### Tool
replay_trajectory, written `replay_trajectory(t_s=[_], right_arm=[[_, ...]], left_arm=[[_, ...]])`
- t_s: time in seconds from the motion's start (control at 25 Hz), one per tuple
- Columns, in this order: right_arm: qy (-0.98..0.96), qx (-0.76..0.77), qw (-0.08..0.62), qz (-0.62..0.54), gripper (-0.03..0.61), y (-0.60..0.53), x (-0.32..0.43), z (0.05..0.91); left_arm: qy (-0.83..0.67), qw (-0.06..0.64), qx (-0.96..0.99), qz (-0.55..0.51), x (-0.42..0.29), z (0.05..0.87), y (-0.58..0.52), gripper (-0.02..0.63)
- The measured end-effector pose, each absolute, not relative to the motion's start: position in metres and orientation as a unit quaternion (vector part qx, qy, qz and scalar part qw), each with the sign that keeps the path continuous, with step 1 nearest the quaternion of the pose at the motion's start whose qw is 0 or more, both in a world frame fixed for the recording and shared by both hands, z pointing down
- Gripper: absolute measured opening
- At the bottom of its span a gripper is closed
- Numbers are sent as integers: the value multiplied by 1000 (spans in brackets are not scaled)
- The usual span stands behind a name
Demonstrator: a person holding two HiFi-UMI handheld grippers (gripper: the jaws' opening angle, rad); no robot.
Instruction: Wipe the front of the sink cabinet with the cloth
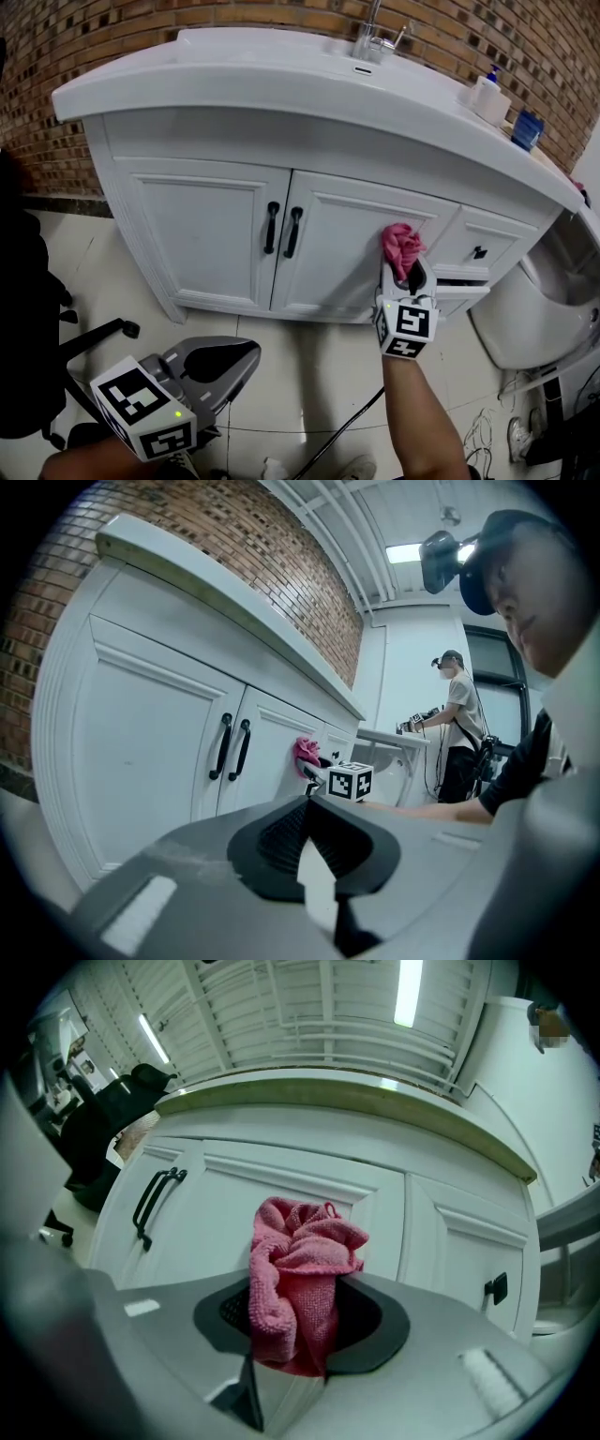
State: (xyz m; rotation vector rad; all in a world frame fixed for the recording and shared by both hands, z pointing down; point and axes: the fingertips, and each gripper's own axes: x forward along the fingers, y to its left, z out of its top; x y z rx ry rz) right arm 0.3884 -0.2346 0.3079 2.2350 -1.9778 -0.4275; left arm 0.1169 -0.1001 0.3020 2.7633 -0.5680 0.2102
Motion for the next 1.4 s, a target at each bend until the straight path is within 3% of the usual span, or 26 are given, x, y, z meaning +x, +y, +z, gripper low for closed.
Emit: replay_trajectory(t_s=[0.72, 1.4], right_arm=[[-687, 709, 154, -46, 164, -239, 381, 463], [-690, 693, 209, 18, 164, -240, 379, 548]], left_arm=[[-199, 159, 964, 83, 118, 310, -100, 3], [-199, 175, 959, 98, 117, 323, -102, 3]])
